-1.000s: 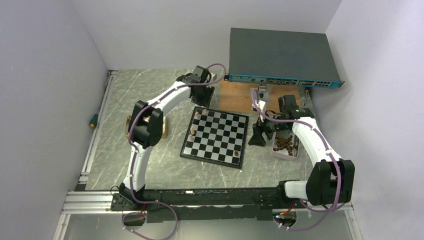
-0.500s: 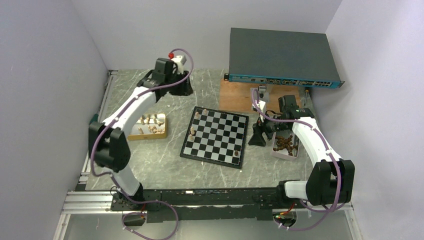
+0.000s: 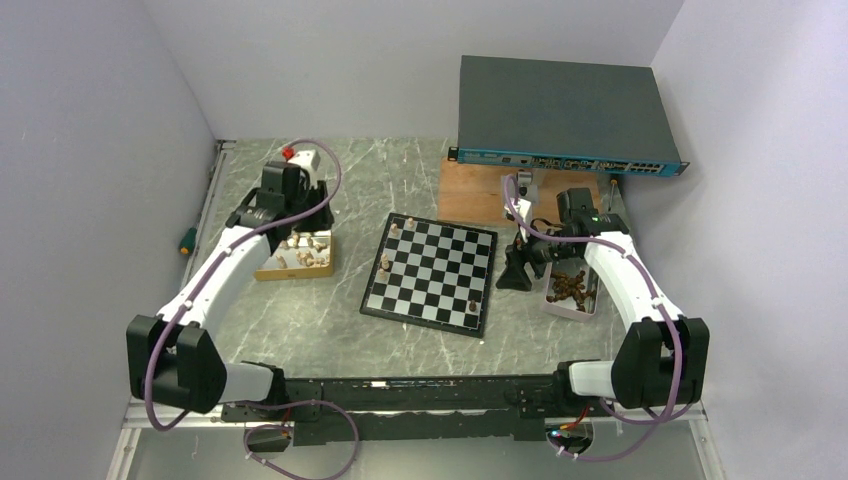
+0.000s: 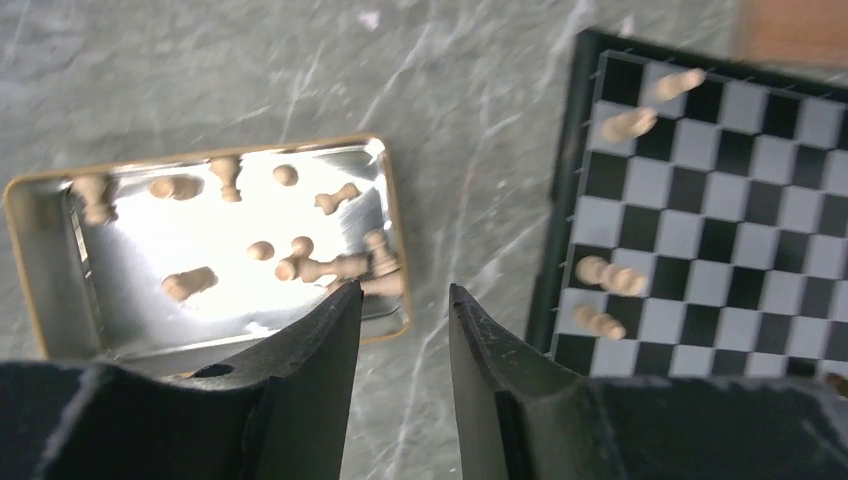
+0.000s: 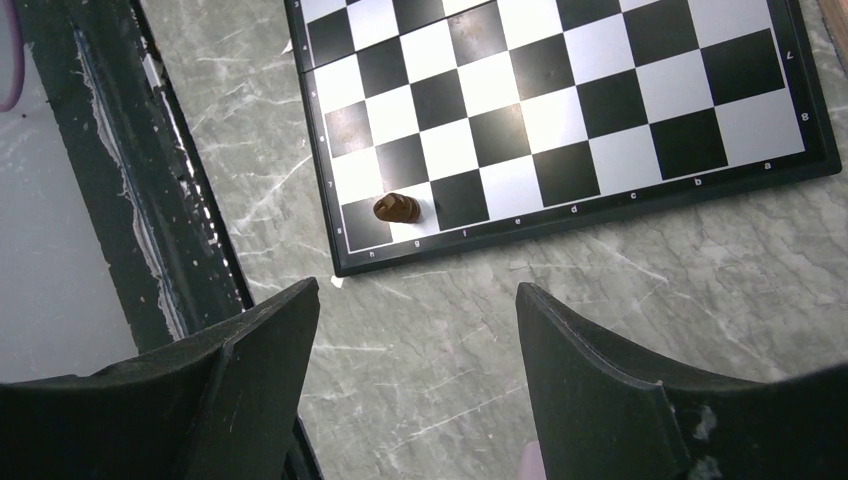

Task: Set up the chess pieces on the board

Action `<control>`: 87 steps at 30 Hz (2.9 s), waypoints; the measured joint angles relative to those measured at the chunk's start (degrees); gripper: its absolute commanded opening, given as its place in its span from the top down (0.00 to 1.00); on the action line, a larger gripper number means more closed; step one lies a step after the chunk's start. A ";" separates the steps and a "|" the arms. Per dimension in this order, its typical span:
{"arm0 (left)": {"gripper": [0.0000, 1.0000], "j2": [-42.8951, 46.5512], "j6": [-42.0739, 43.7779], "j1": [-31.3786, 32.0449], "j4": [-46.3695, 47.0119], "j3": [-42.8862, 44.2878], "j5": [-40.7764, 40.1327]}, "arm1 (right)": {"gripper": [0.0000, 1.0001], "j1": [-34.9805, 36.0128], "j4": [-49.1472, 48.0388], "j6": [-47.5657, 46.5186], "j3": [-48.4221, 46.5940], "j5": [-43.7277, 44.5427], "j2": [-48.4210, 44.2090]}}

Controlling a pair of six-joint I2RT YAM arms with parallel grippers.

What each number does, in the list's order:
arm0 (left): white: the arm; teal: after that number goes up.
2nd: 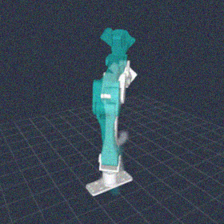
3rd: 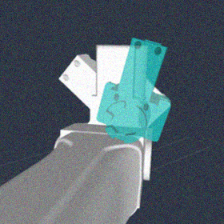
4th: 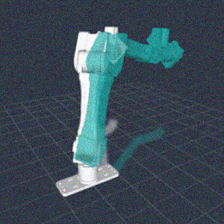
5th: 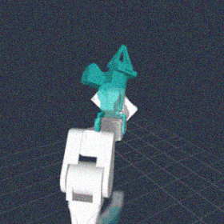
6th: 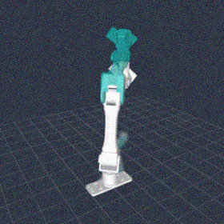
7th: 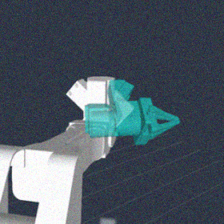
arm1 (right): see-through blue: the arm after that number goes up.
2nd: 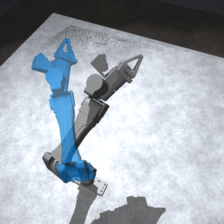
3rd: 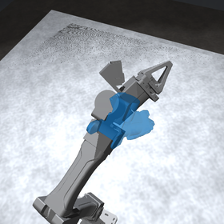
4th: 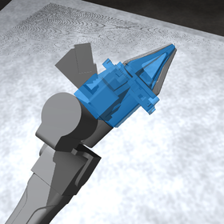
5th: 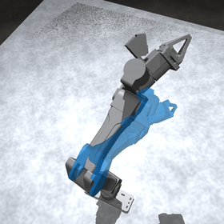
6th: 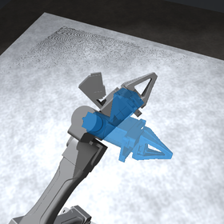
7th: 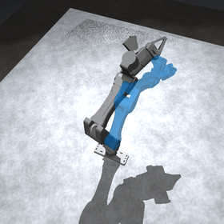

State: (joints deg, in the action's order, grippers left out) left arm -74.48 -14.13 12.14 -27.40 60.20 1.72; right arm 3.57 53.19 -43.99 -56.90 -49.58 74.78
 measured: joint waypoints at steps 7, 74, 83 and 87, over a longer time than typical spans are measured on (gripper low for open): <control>0.75 0.33 1.88 -4.68 -0.33 -4.81 -3.61 | 0.25 0.00 0.35 -0.15 -0.37 -0.28 0.81; 1.00 -20.06 -4.37 -10.73 -4.55 1.44 -7.82 | 0.25 0.00 0.79 -0.59 -1.27 -0.28 2.08; 1.00 -9.22 -1.53 -10.47 -6.56 1.42 -7.32 | 0.25 0.00 0.79 -0.59 -1.27 -0.37 2.08; 1.00 -5.84 0.31 -9.90 -7.56 0.85 -4.81 | 0.25 0.00 0.79 -0.59 -1.27 -0.46 2.08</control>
State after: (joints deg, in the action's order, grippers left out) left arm -80.31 -13.82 2.24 -34.96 61.06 -3.09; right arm 3.57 53.98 -44.58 -58.17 -50.04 76.86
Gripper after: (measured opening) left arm 0.042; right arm 0.748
